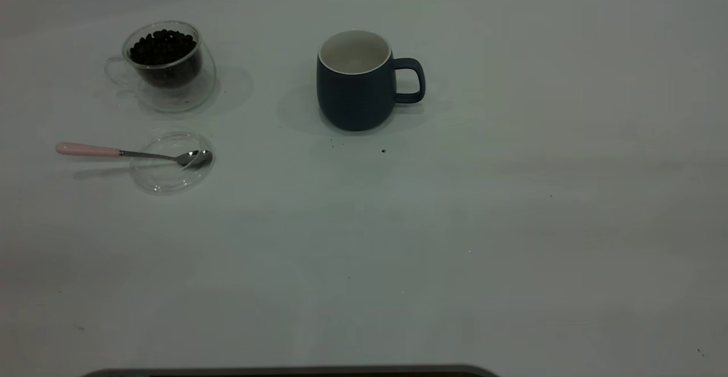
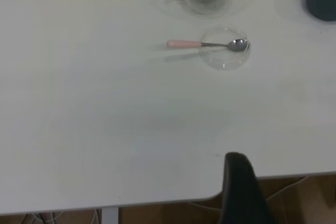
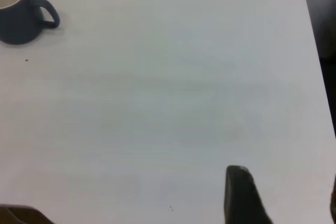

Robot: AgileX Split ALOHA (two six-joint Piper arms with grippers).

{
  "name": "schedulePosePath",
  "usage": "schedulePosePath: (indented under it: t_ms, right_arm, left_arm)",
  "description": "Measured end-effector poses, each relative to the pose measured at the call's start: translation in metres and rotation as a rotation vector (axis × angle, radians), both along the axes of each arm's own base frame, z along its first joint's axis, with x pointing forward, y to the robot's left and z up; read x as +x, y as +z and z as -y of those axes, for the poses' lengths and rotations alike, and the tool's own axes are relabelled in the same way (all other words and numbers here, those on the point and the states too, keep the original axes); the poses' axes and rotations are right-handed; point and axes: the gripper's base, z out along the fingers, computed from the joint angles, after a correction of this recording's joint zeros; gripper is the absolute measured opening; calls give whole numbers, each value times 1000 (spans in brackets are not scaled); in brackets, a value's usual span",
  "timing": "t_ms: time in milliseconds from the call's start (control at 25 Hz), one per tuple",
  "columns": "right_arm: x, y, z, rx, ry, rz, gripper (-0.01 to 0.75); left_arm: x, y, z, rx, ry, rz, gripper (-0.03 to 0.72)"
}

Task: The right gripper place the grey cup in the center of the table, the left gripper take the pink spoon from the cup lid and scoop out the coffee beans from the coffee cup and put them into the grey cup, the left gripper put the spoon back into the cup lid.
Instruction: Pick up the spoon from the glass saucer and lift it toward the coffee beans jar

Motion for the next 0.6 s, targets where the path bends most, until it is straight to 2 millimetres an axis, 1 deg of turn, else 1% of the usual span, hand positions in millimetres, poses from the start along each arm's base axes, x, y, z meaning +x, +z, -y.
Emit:
schedulePosePath:
  t_ms: [240,600]
  right_arm:
    - [0,0,0,0,-11,0,382]
    - [0,0,0,5,-13,0,375]
  left_arm:
    - [0,0,0,0,0,0,478]
    - [0,0,0,0,0,0,478]
